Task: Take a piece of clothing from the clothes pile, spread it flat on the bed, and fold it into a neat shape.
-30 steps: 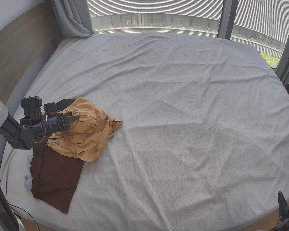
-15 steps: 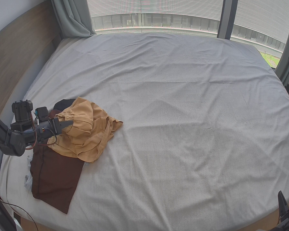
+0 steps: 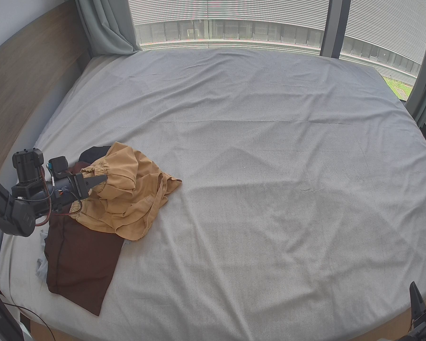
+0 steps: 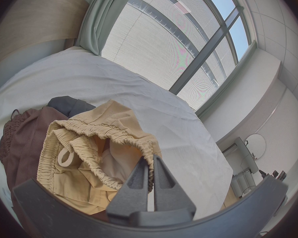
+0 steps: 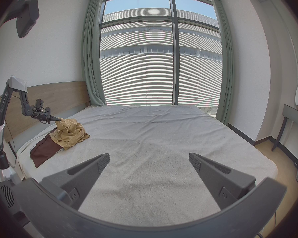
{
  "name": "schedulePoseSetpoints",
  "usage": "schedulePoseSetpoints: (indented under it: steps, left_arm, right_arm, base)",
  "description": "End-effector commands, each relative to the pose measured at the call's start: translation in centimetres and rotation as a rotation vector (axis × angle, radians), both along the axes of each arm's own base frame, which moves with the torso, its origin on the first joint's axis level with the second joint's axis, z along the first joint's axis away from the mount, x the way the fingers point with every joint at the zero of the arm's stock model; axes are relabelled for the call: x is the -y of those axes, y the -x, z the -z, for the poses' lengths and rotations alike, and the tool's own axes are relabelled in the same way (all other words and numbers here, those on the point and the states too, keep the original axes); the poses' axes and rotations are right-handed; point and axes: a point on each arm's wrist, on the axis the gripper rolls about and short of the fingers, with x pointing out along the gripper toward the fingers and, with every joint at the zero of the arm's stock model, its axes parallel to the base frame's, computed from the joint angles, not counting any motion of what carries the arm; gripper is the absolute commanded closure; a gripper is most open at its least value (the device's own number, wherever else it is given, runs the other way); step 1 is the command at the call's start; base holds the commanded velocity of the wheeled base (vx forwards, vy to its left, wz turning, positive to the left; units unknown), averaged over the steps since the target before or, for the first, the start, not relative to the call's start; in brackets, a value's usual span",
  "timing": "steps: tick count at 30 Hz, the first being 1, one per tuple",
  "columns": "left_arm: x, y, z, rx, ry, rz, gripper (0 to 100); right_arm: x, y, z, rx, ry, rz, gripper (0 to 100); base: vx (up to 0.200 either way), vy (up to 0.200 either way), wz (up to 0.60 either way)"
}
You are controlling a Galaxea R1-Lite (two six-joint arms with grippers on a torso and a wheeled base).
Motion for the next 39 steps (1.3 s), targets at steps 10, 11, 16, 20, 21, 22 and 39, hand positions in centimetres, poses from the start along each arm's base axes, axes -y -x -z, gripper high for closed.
schedulePoseSetpoints:
  steps: [10, 11, 16, 20, 21, 22, 39]
  left_arm:
    - [0.8, 1.4, -2.3, -0.029, 0.139, -0.027, 100]
    - [0.8, 1.6, -2.6, -0.025, 0.147, -0.03, 100]
    - [0.8, 2.0, -2.8, -0.029, 0.184, -0.037, 100]
    - [0.9, 2.3, -2.8, -0.029, 0.211, -0.042, 100]
    - [0.9, 2.5, -2.8, -0.041, 0.235, -0.049, 100]
    - [1.1, 2.7, -3.0, -0.045, 0.258, -0.048, 100]
    - [3.2, 4.4, -6.2, -0.019, 0.539, -0.101, 100]
  right_arm:
    - [0.0, 0.0, 0.4, 0.001, 0.001, 0.0, 0]
    - [0.0, 0.0, 0.4, 0.001, 0.001, 0.0, 0]
    - [0.0, 0.0, 0.4, 0.001, 0.0, 0.0, 0]
    - [0.0, 0.0, 0.4, 0.001, 0.0, 0.0, 0]
    - [0.0, 0.0, 0.4, 0.001, 0.0, 0.0, 0]
    - [0.0, 0.0, 0.4, 0.001, 0.0, 0.0, 0]
    - [0.0, 0.0, 0.4, 0.001, 0.0, 0.0, 0]
  base:
    - [0.0, 0.0, 0.0]
    - [0.0, 0.0, 0.0]
    - [0.0, 0.0, 0.0]
    - [0.0, 0.0, 0.0]
    - [0.0, 0.0, 0.0]
    - [0.0, 0.0, 0.0]
    - [0.0, 0.0, 0.0]
